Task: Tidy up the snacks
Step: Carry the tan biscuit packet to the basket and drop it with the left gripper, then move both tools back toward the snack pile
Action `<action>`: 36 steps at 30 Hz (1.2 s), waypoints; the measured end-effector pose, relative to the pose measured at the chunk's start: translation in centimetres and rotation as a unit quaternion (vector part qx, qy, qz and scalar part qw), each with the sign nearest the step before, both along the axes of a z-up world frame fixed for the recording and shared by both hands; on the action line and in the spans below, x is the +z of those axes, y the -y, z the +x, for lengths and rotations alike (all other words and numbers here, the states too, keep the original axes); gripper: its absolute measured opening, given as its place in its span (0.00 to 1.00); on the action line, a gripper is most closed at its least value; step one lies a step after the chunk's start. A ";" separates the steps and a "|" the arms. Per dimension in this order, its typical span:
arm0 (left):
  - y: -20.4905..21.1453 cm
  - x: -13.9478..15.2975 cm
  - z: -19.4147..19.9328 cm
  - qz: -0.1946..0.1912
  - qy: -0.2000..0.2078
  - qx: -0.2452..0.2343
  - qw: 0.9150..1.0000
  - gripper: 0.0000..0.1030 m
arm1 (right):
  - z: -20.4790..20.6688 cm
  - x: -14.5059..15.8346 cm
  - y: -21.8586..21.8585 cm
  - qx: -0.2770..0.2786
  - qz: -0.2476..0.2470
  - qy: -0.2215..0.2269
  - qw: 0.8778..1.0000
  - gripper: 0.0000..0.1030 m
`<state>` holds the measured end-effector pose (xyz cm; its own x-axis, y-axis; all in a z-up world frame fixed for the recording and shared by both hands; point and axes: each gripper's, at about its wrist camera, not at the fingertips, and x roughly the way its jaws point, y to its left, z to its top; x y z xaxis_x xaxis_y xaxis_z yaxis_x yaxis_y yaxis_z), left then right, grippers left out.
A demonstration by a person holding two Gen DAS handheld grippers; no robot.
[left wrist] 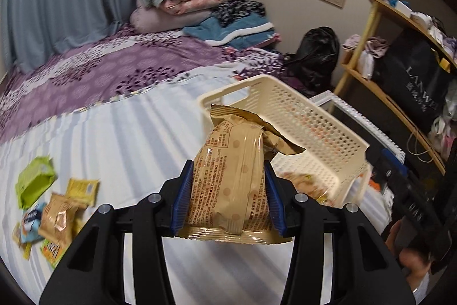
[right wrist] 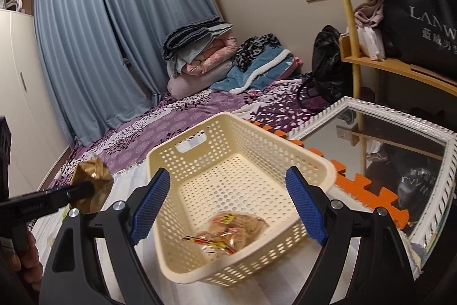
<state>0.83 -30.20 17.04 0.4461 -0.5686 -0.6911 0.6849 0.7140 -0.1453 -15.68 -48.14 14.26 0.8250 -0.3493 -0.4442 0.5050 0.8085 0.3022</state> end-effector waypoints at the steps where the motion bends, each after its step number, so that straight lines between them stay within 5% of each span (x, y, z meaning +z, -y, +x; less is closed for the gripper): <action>1: 0.8 0.1 -0.1 -0.001 -0.001 -0.007 1.000 0.47 | -0.3 -0.1 0.4 -0.005 0.001 0.000 1.000 0.80; 11: 7.9 -0.3 -1.2 0.002 -0.022 -0.064 0.998 0.49 | -2.0 -1.1 2.5 -0.031 0.014 -0.002 0.999 0.80; 14: 8.4 -0.2 -1.4 -0.002 -0.022 -0.065 0.998 0.80 | -2.0 -1.3 2.7 -0.035 0.017 -0.004 0.999 0.80; 15: 8.3 -0.1 -1.5 -0.008 -0.015 -0.060 0.998 0.83 | -2.0 -1.4 2.7 -0.035 0.018 -0.005 0.999 0.80; 36: 2.3 1.0 0.4 -0.013 0.004 0.002 1.000 0.90 | 0.5 -0.7 -0.8 0.012 0.006 -0.008 1.000 0.83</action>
